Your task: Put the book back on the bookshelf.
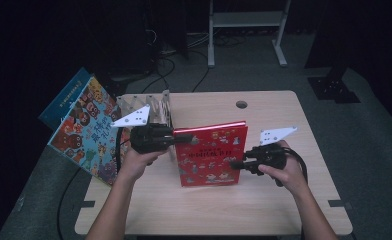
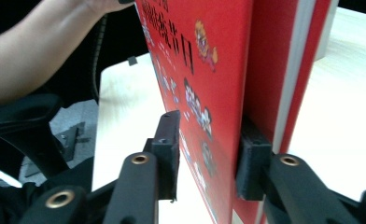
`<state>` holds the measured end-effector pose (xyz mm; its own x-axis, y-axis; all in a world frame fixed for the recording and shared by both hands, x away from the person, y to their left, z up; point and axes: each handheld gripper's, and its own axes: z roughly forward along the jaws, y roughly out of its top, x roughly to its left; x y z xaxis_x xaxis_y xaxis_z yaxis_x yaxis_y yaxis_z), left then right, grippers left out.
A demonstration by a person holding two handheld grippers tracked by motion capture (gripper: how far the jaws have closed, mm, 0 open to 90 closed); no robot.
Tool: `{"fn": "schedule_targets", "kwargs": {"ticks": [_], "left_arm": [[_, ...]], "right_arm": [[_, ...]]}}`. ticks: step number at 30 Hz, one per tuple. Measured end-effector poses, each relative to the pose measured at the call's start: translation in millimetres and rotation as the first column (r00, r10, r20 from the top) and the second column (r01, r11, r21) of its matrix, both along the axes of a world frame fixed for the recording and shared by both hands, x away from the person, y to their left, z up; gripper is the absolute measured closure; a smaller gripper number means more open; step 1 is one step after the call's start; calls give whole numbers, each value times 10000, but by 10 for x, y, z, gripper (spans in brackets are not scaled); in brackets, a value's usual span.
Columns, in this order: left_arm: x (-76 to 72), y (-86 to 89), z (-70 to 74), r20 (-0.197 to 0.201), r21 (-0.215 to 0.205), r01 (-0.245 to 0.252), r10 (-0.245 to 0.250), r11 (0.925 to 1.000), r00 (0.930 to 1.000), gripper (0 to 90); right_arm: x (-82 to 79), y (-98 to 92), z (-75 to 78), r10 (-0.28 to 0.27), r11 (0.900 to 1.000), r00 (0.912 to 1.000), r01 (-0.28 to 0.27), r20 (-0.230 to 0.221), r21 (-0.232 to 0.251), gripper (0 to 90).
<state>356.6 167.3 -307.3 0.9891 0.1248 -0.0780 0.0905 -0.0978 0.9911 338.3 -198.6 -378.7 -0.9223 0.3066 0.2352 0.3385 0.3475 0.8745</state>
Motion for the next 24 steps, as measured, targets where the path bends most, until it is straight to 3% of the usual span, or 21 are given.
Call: {"fn": "schedule_targets", "kwargs": {"ticks": [9, 16, 19, 22, 23, 24], "left_arm": [[-18, 38, 19, 91, 82, -392, 391, 9992, 9992, 798], [-33, 40, 41, 77, 147, -781, 780, 9968, 9969, 798], [-39, 46, 57, 33, 236, -961, 961, 9951, 9954, 798], [-49, 48, 81, -20, 316, -1199, 1200, 9923, 9928, 798], [-51, 48, 85, -15, 309, -1247, 1248, 9917, 9922, 798], [-58, 52, 94, -10, 340, -1302, 1303, 9909, 9915, 798]], "right_arm": [[14, -89, -57, -651, 9971, 9977, 658, 192, -385, 555], [33, -163, -74, -1563, 9848, 9858, 1603, 616, -664, 411], [64, -248, -103, -2583, 9605, 9615, 2660, 935, -821, 373], [117, -349, -179, -3802, 9150, 9206, 3885, 894, -1090, 309], [131, -383, -211, -4194, 8956, 9033, 4280, 909, -1211, 300], [140, -408, -237, -4378, 8855, 8941, 4470, 947, -1268, 277]]}}
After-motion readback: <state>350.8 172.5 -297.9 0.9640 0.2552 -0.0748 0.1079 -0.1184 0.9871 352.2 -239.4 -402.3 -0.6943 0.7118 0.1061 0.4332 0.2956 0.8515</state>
